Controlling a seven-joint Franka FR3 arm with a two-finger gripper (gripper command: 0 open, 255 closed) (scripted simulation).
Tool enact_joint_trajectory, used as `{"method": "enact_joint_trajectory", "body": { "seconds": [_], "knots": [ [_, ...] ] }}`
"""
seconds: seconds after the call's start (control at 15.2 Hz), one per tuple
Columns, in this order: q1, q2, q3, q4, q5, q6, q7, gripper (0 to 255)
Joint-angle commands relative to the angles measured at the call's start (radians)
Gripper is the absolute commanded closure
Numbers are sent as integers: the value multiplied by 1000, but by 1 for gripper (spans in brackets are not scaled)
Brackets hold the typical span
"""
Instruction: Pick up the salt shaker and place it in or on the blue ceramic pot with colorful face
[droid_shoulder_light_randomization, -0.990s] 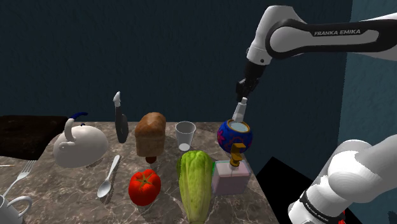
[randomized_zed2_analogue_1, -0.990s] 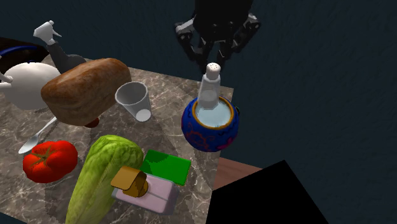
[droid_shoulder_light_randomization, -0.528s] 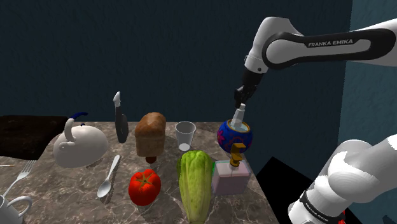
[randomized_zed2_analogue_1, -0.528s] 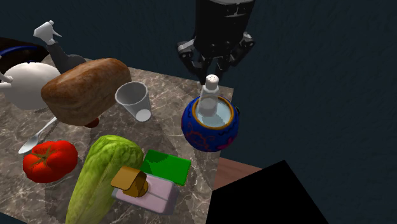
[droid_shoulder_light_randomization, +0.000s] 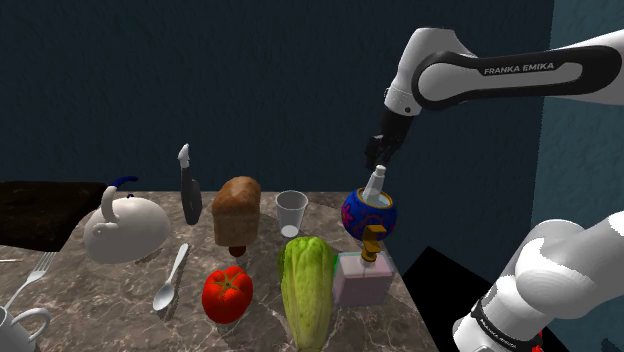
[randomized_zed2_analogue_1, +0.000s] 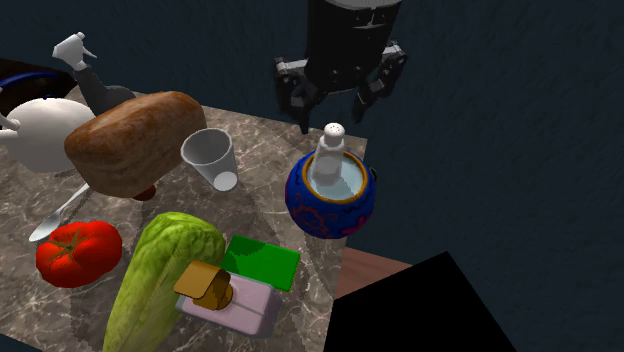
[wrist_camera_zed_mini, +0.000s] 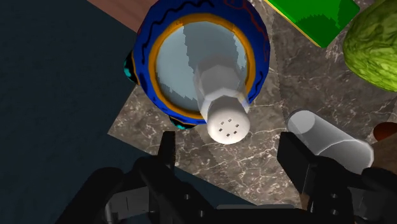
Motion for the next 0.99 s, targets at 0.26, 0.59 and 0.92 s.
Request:
{"method": "enact_joint_trajectory", "body": {
  "seconds": [0.26,0.59,0.92],
  "knots": [
    [0,-7,-1,28,-1,-35,0,0],
    [-1,-20,-4,111,-2,-131,1,0],
    [-1,-20,-4,111,-2,-131,1,0]
  ]
}}
